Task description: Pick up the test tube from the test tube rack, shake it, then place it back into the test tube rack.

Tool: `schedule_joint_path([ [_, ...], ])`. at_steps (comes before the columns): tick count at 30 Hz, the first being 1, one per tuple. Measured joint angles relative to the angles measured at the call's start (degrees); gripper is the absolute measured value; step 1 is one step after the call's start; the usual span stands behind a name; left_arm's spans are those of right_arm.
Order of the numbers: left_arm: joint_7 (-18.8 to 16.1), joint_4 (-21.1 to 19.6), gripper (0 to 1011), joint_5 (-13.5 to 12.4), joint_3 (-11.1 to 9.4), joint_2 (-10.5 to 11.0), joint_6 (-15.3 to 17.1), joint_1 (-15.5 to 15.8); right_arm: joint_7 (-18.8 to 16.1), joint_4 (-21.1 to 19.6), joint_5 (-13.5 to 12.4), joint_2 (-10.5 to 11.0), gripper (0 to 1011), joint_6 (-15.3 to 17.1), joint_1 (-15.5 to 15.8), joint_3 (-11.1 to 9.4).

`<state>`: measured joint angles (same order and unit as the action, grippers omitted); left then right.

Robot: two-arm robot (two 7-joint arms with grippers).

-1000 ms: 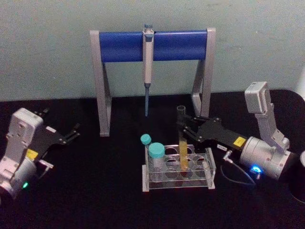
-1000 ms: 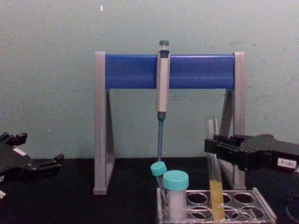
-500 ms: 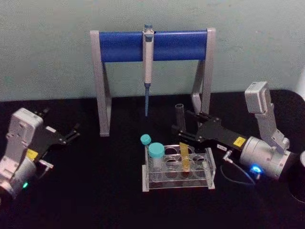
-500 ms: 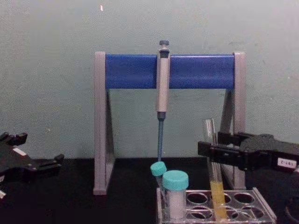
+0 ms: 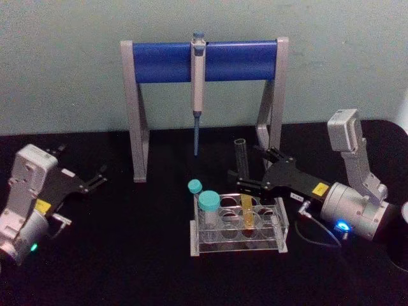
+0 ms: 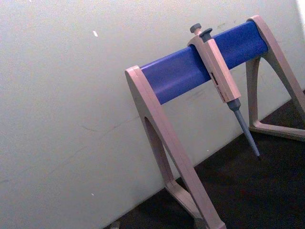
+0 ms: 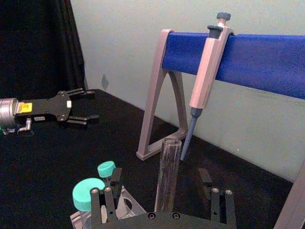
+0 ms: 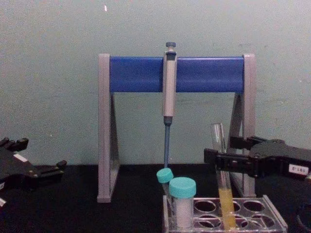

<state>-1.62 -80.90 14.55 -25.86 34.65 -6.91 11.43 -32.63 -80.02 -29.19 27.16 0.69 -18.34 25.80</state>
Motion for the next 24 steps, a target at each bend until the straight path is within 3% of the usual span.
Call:
schedule_joint_path([
  [7,0.0,0.0,1001,0.0,0.0,0.0,0.0,0.0,2.1,-2.8,-0.8,-0.2,1000,-2.3,1.9,-2.2],
  [12,0.0,0.0,1001,0.0,0.0,0.0,0.0,0.0,7.6,-8.0,-0.6,-0.5,1000,-3.6,4.7,-5.5],
  [14,0.0,0.0,1001,0.0,0.0,0.0,0.0,0.0,11.4,-10.5,0.5,-0.9,1000,-3.2,6.1,-7.1],
  [15,0.0,0.0,1001,0.0,0.0,0.0,0.0,0.0,15.0,-12.0,1.9,-1.2,1000,-2.3,7.0,-8.2],
  [20,0.0,0.0,1001,0.0,0.0,0.0,0.0,0.0,24.9,-14.1,6.0,-2.9,1000,2.8,9.0,-10.6],
  [24,0.0,0.0,1001,0.0,0.0,0.0,0.0,0.0,28.4,-13.6,7.2,-3.8,1000,6.2,9.6,-11.4],
])
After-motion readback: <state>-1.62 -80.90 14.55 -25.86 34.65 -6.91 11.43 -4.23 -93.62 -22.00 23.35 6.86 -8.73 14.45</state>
